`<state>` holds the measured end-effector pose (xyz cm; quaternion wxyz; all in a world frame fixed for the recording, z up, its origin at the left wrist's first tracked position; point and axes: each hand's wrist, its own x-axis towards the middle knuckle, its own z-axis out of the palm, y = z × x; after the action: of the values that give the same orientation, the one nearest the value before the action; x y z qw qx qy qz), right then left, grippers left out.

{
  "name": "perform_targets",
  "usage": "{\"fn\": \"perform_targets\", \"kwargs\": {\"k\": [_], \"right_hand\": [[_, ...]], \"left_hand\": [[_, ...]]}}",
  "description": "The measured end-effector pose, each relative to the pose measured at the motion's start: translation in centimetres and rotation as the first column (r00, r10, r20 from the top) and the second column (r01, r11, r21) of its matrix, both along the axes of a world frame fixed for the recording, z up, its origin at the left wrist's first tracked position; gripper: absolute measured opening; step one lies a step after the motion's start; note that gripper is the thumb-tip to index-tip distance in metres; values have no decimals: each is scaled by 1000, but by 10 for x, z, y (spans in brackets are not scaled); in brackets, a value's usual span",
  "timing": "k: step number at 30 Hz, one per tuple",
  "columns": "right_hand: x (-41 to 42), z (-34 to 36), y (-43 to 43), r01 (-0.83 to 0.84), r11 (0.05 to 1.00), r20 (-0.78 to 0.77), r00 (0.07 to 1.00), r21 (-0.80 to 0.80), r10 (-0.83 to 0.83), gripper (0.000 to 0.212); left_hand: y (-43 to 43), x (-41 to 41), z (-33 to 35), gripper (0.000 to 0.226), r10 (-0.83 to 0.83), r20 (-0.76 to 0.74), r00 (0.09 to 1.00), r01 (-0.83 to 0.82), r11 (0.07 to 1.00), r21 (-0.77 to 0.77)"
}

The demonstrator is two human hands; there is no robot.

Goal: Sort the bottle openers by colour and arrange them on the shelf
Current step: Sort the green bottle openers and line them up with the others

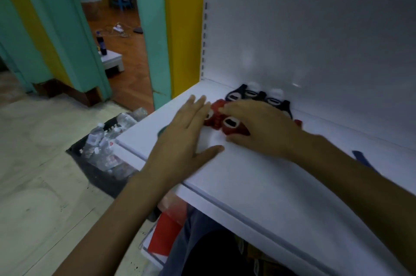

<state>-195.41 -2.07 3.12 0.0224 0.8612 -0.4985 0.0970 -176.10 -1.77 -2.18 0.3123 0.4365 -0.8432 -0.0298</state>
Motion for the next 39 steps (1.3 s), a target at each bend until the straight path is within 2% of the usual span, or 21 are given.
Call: {"fn": "perform_targets", "kwargs": {"k": [4, 7, 9, 12, 16, 19, 21, 25, 28, 30, 32, 34, 36, 37, 39], "right_hand": [[-72, -26, 79, 272, 962, 102, 957, 0, -270, 51], [-115, -39, 137, 487, 873, 166, 861, 0, -481, 41], [-137, -45, 175, 617, 787, 183, 774, 1, -607, 43], [-162, -52, 225, 789, 614, 191, 608, -31, -771, 41], [-193, -62, 272, 939, 319, 156, 337, -131, -929, 43], [-219, -62, 294, 971, 212, 113, 224, -111, -968, 44], [-232, -62, 306, 976, 216, 111, 217, -20, -970, 38], [-247, -67, 324, 910, 406, 181, 387, 83, -904, 37], [-250, -71, 332, 868, 481, 249, 443, 122, -861, 35], [-250, -73, 336, 854, 501, 297, 447, 138, -844, 30], [-251, -72, 335, 888, 440, 323, 381, 133, -866, 27], [-254, -69, 333, 942, 305, 303, 251, 143, -919, 28], [-253, -67, 329, 953, 229, 438, 123, 198, -890, 19], [-248, -65, 326, 939, 241, 579, 56, 246, -813, 16], [-231, -60, 313, 886, 338, 830, -87, 317, -550, 9]], "left_hand": [[26, -83, -7, 70, -291, 26, 956, 292, 955, -56], [53, -143, -17, 70, -516, 20, 856, 515, 855, 59], [73, -181, -22, 69, -616, -9, 788, 610, 778, 149], [104, -231, -27, 63, -693, -86, 716, 689, 681, 247], [143, -276, -32, 57, -709, -249, 660, 745, 577, 334], [166, -300, -32, 48, -637, -434, 636, 769, 486, 414], [175, -311, -32, 41, -590, -491, 641, 767, 470, 437], [178, -329, -28, 26, -517, -548, 657, 754, 466, 464], [177, -333, -30, 13, -465, -551, 693, 721, 470, 510], [176, -331, -32, 7, -433, -572, 696, 717, 464, 520], [175, -329, -34, 9, -411, -586, 698, 714, 463, 526], [174, -330, -34, 12, -415, -588, 694, 718, 467, 517], [174, -331, -33, 12, -436, -588, 682, 730, 459, 506], [175, -332, -33, 12, -449, -587, 674, 738, 451, 502], [176, -330, -31, 21, -484, -584, 652, 758, 420, 498]]}}
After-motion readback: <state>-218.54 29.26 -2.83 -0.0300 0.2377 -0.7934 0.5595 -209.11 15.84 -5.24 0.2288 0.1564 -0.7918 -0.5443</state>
